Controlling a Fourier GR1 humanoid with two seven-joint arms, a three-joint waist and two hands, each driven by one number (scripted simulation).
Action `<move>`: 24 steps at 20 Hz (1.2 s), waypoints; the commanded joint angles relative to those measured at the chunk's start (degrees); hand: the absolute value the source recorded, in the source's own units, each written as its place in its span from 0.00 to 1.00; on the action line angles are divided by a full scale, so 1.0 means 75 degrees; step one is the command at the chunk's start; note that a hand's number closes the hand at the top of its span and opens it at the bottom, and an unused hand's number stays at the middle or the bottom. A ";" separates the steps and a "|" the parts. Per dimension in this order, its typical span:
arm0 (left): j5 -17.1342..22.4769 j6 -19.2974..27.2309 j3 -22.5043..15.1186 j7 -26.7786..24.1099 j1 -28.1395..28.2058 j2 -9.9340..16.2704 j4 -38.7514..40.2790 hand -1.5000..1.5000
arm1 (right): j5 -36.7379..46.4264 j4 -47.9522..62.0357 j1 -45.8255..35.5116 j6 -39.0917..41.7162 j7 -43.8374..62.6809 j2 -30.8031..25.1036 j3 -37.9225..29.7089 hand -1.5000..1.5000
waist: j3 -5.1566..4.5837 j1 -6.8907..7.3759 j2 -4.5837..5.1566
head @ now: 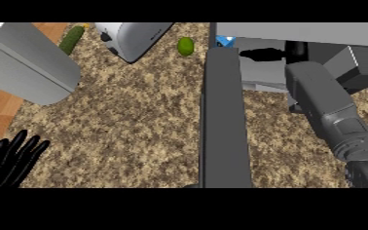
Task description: Pick up the milk, place it into the microwave and close the microwave
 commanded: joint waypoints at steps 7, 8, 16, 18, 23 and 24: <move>-0.1219 -0.0985 -0.1377 -0.0072 0.0095 -0.0498 0.0502 0.00 | -0.0763 -0.0083 0.1008 0.2551 -0.0999 0.0568 -0.0585 0.00 | -0.0009 -0.0368 -0.0182; -0.0940 -0.1087 -0.0985 -0.0133 -0.0029 -0.0128 0.0717 0.00 | -0.0801 -0.0178 0.1141 0.2842 -0.1045 0.0580 -0.0571 0.00 | -0.0018 -0.0505 -0.0250; -0.3124 -0.0835 -0.1546 -0.1209 -0.0801 -0.0583 0.1731 0.00 | -0.0937 -0.0590 0.2453 0.3715 -0.1729 0.1387 -0.0378 0.00 | -0.0036 -0.0782 -0.0362; -0.3496 -0.0359 -0.2045 -0.1558 -0.0743 -0.0585 0.1776 0.00 | -0.0866 -0.0795 0.2999 0.3529 -0.2046 0.1628 -0.0218 0.00 | -0.0038 -0.0811 -0.0377; -0.3760 0.0079 -0.2419 -0.1524 -0.1266 -0.0587 0.2325 1.00 | -0.0618 -0.1377 0.4053 0.3268 -0.1968 0.1773 0.0245 0.00 | -0.0052 -0.1010 -0.0437; -0.4083 0.0066 -0.2453 -0.1916 -0.1287 -0.0587 0.2536 1.00 | -0.0589 -0.1435 0.4360 0.3248 -0.2123 0.1841 0.0290 0.00 | -0.0059 -0.1074 -0.0453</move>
